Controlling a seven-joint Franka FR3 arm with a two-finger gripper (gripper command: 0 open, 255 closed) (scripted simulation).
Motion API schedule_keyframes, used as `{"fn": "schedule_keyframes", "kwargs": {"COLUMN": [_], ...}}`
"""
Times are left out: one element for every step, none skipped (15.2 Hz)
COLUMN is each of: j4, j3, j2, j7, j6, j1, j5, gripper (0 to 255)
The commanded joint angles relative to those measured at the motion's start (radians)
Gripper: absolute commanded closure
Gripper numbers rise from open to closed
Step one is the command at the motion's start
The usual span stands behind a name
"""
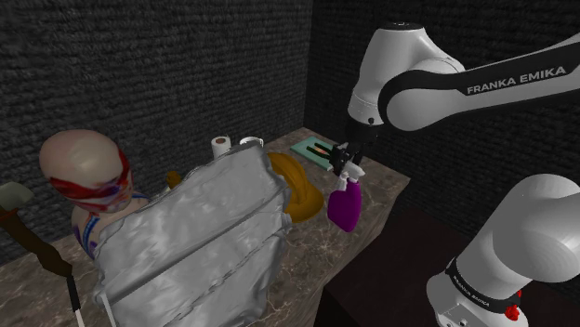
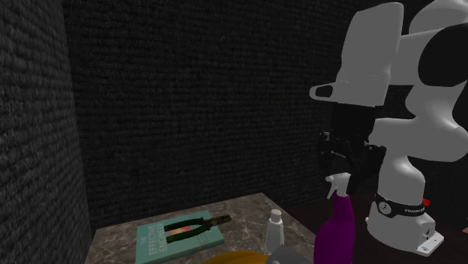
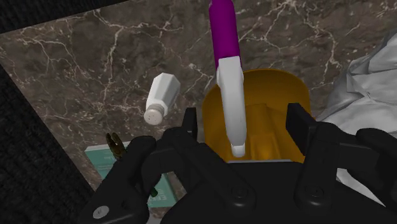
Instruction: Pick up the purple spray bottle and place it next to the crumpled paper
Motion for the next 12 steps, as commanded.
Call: {"fn": "schedule_keyframes", "kwargs": {"j4": [0.0,0.0,0.0,0.0,0.022,0.045,0.069,0.089,0.089,0.089,0.089,0.089], "j3": [0.0,0.0,0.0,0.0,-0.004,-0.008,-0.012,-0.014,-0.014,-0.014,-0.014,-0.014], "j2": [0.0,0.0,0.0,0.0,-0.019,-0.036,-0.051,-0.061,-0.061,-0.061,-0.061,-0.061], "j7": [0.0,0.0,0.0,0.0,-0.001,-0.002,-0.002,-0.002,-0.002,-0.002,-0.002,-0.002], "j6": [0.0,0.0,0.0,0.0,-0.041,-0.081,-0.12,-0.15,-0.15,-0.15,-0.15,-0.15], "j1": [0.0,0.0,0.0,0.0,0.001,0.003,0.004,0.004,0.004,0.004,0.004,0.004], "j5": [0.0,0.0,0.0,0.0,-0.001,-0.001,-0.003,-0.004,-0.004,-0.004,-0.004,-0.004], "gripper": [0,0,0,0,0,0,0,0,0,0,0,0]}}
